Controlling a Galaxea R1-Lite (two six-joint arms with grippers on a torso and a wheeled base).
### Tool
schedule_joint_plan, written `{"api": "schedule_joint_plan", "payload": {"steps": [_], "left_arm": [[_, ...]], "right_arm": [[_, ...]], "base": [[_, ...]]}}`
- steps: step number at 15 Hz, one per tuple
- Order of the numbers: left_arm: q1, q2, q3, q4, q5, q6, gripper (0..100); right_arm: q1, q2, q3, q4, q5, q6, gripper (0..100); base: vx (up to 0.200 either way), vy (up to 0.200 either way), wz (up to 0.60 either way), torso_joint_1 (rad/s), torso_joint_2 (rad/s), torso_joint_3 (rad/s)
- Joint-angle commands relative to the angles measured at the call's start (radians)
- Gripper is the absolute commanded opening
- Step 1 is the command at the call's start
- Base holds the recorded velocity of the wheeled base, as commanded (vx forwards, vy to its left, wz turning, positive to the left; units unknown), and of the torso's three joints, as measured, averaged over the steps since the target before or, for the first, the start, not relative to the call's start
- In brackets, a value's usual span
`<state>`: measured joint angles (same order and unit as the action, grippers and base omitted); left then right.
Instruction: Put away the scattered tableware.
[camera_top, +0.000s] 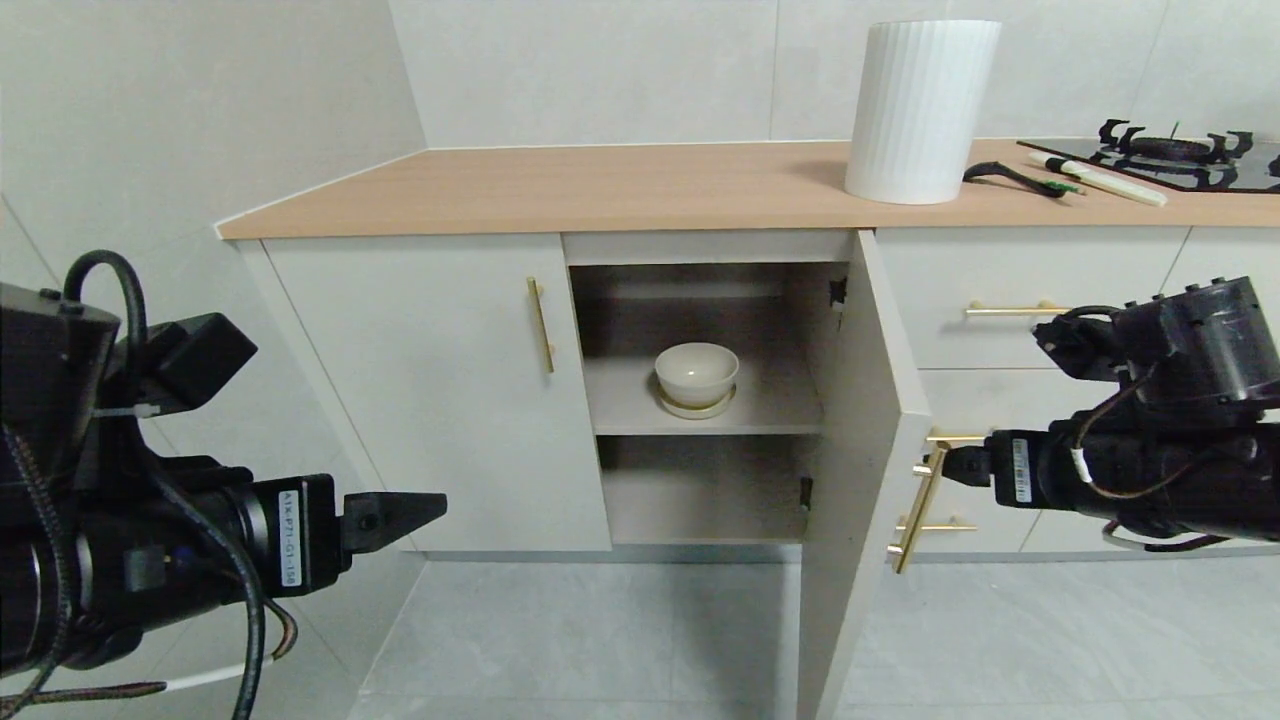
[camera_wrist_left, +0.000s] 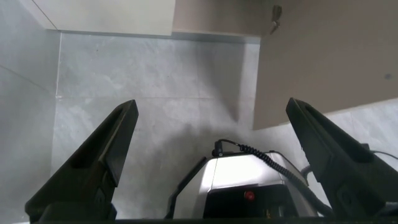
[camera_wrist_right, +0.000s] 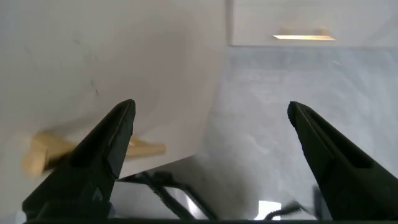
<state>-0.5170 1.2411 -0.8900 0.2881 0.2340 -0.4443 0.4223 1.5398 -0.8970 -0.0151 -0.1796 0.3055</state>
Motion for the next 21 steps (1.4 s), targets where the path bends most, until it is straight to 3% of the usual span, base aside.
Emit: {"api": "schedule_joint_plan", "payload": {"steps": [1, 13, 21], "left_arm": [[0.0, 0.001, 0.0, 0.0, 0.001, -0.001, 100], [0.0, -0.008, 0.003, -0.044, 0.036, -0.001, 100], [-0.005, -0.006, 0.016, -0.046, 0.037, 0.021, 100]], "right_arm": [[0.03, 0.105, -0.066, -0.003, 0.014, -0.002, 100], [0.084, 0.301, -0.27, -0.057, 0.161, -0.009, 100], [0.096, 0.372, -0.284, -0.123, 0.201, 0.003, 100]], "base": [[0.0, 0.0, 0.0, 0.0, 0.0, 0.0], [0.0, 0.0, 0.0, 0.0, 0.0, 0.0], [0.0, 0.0, 0.0, 0.0, 0.0, 0.0]]}}
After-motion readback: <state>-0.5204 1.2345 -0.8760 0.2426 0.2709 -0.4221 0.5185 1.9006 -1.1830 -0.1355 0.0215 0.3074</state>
